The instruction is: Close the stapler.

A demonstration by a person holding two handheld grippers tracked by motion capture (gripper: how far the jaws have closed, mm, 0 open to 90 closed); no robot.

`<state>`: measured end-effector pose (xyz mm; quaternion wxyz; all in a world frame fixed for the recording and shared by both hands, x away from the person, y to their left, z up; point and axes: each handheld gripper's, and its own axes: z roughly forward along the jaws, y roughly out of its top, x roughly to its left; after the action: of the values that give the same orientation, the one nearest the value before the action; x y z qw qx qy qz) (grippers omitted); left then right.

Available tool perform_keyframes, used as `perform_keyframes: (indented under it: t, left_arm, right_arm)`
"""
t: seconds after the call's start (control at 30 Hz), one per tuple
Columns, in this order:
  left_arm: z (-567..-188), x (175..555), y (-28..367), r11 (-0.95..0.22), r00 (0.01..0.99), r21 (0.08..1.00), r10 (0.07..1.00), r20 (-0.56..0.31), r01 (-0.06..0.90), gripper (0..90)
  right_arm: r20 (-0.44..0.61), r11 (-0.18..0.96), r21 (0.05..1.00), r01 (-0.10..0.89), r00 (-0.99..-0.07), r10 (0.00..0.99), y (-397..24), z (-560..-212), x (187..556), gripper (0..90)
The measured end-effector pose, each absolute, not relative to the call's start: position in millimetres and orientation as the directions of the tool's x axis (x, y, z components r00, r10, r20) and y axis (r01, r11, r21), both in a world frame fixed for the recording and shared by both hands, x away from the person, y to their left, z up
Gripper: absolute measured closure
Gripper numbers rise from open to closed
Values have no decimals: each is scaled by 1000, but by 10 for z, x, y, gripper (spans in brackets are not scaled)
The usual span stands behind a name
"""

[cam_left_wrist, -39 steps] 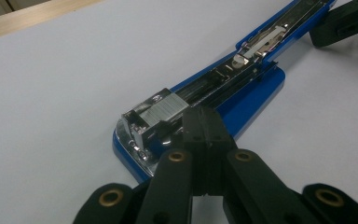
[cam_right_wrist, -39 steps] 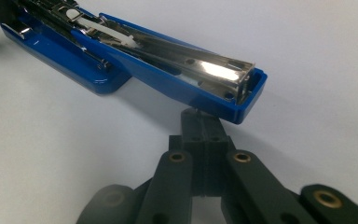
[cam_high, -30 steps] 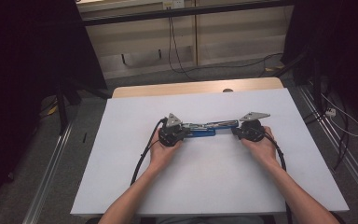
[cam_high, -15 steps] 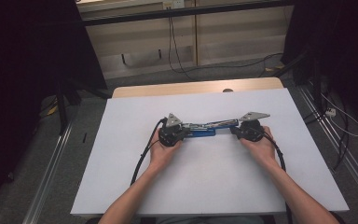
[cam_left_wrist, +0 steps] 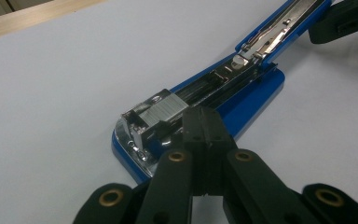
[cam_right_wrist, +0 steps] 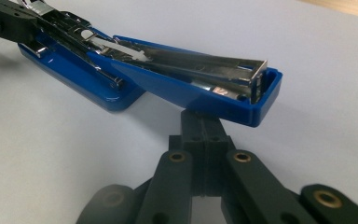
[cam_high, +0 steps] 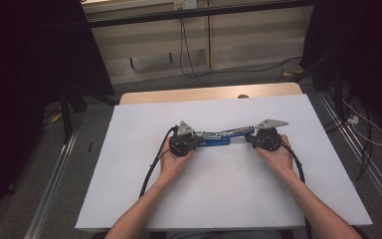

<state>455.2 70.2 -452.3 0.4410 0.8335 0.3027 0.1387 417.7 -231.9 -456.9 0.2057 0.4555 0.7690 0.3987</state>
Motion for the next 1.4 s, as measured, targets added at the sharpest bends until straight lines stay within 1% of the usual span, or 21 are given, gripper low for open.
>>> perform_keyframes:
  t: [0.67, 0.77, 0.83, 0.87, 0.93, 1.03, 1.17, 1.2, 1.23, 1.27, 1.3, 1.33, 1.37, 1.4]
  left_arm:
    - [-4530, 4541, 704, -427, 777, 822, 628, -30, 377, 900]
    - [-4535, 4508, 684, -436, 776, 825, 630, -4, 359, 900]
    - [-4535, 4514, 685, -429, 776, 825, 630, -17, 366, 900]
    - [-4531, 4519, 700, -426, 776, 825, 631, -23, 371, 900]
    - [-4530, 4520, 707, -420, 777, 825, 628, -36, 378, 895]
    - [-4523, 4500, 715, -416, 783, 822, 619, -56, 388, 860]
    - [-4517, 4436, 683, -415, 788, 820, 611, -70, 394, 819]
    - [-4511, 4420, 675, -421, 790, 820, 611, -59, 387, 800]
    - [-4508, 4401, 662, -414, 789, 822, 610, -68, 390, 786]
    - [-4495, 4376, 657, -414, 792, 825, 607, -65, 385, 760]
    - [-4495, 4376, 657, -414, 792, 825, 607, -65, 385, 743]
    - [-4487, 4359, 664, -417, 796, 827, 603, -58, 377, 729]
    - [-4487, 4359, 664, -417, 796, 827, 603, -58, 377, 705]
    - [-4485, 4351, 678, -418, 797, 825, 600, -63, 380, 675]
  right_arm:
    - [54, 246, 834, 494, -517, 854, -2285, -4549, 4160, 900]
    - [57, 240, 838, 490, -516, 855, -2293, -4543, 4159, 900]
    - [62, 232, 843, 486, -516, 854, -2302, -4535, 4158, 894]
    - [72, 218, 848, 484, -512, 856, -2314, -4529, 4157, 875]
    - [76, 215, 849, 483, -513, 855, -2319, -4527, 4156, 867]
    - [111, 178, 852, 493, -501, 858, -2338, -4514, 4155, 835]
    - [117, 164, 859, 485, -497, 860, -2363, -4490, 4142, 798]
    - [120, 160, 860, 484, -497, 859, -2367, -4485, 4140, 778]
    - [117, 161, 860, 484, -495, 861, -2368, -4481, 4136, 763]
    - [125, 156, 859, 488, -495, 860, -2375, -4476, 4132, 721]
    - [125, 156, 859, 488, -495, 860, -2375, -4476, 4132, 721]
    - [136, 146, 857, 494, -491, 861, -2385, -4471, 4128, 682]
    - [136, 146, 857, 494, -491, 861, -2385, -4471, 4128, 682]
    - [148, 133, 860, 493, -489, 860, -2397, -4463, 4120, 635]
